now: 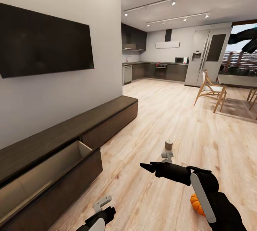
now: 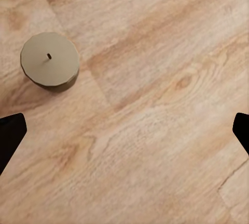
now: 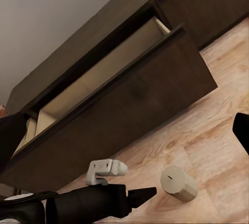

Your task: Place each of the two pumpkins and all three candles from the living room inside a cabinet in the living room (use any cabinet), then make sure every cabinet is closed, and position the cauldron so it is next to a table in the living room.

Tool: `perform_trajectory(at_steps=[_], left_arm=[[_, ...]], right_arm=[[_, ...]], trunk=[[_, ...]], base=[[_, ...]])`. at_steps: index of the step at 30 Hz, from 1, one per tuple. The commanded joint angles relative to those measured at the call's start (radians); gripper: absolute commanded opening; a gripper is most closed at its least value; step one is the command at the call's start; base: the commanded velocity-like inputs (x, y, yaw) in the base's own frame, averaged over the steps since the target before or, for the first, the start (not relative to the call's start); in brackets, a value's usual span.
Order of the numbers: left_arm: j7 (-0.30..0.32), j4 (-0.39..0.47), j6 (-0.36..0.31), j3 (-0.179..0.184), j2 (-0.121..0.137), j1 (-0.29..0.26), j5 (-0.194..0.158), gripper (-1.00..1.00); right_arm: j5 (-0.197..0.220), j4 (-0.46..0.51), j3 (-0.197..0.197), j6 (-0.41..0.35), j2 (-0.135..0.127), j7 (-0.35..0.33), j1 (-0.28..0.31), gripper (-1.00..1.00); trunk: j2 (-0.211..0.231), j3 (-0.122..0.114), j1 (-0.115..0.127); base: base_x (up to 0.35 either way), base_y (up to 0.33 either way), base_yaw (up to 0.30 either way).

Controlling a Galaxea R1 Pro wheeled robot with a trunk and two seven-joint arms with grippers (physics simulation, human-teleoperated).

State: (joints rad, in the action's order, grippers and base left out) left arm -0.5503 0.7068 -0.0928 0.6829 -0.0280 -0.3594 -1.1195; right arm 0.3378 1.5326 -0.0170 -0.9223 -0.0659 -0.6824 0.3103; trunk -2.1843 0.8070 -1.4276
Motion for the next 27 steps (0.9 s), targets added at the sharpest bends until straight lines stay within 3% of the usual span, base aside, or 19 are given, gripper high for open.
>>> perform_trajectory(at_steps=[1, 8, 12, 16, 18, 21, 27], left_arm=[[-0.007, 0.002, -0.003, 0.003, 0.002, -0.001, -0.004, 1.00], [-0.007, 0.000, -0.009, -0.001, 0.017, -0.003, -0.010, 1.00], [-0.007, 0.000, -0.038, -0.053, 0.044, -0.024, -0.018, 1.00], [-0.015, -0.006, -0.206, -0.140, 0.067, -0.111, -0.018, 1.00], [-0.017, -0.006, -0.249, -0.168, 0.076, -0.137, -0.015, 1.00], [-0.022, -0.007, -0.271, -0.186, 0.079, -0.168, -0.011, 1.00], [-0.028, -0.007, -0.278, -0.190, 0.069, -0.181, 0.003, 1.00]], right_arm=[[0.001, -0.002, 0.000, -0.011, 0.000, -0.002, 0.001, 1.00], [0.003, 0.005, 0.002, -0.024, -0.003, -0.003, 0.001, 1.00], [0.003, 0.008, 0.005, -0.042, -0.003, -0.005, 0.001, 1.00], [0.004, 0.008, 0.006, -0.058, -0.002, -0.005, 0.001, 1.00], [0.004, 0.008, 0.005, -0.060, -0.001, -0.004, 0.001, 1.00], [0.003, 0.007, 0.004, -0.063, 0.000, -0.003, 0.001, 1.00], [0.001, 0.005, 0.003, -0.065, 0.000, -0.001, 0.001, 1.00]], trunk=[[-0.008, 0.004, -0.004], [-0.057, 0.026, -0.031], [-0.085, 0.039, -0.046], [-0.113, 0.051, -0.061], [-0.127, 0.058, -0.069], [-0.148, 0.067, -0.080], [-0.190, 0.086, -0.103]], base=[[0.000, 0.000, 0.000], [0.000, 0.000, 0.000], [0.000, 0.000, 0.000], [0.000, 0.000, 0.000], [0.000, 0.000, 0.000], [0.000, 0.000, 0.000], [0.000, 0.000, 0.000]])
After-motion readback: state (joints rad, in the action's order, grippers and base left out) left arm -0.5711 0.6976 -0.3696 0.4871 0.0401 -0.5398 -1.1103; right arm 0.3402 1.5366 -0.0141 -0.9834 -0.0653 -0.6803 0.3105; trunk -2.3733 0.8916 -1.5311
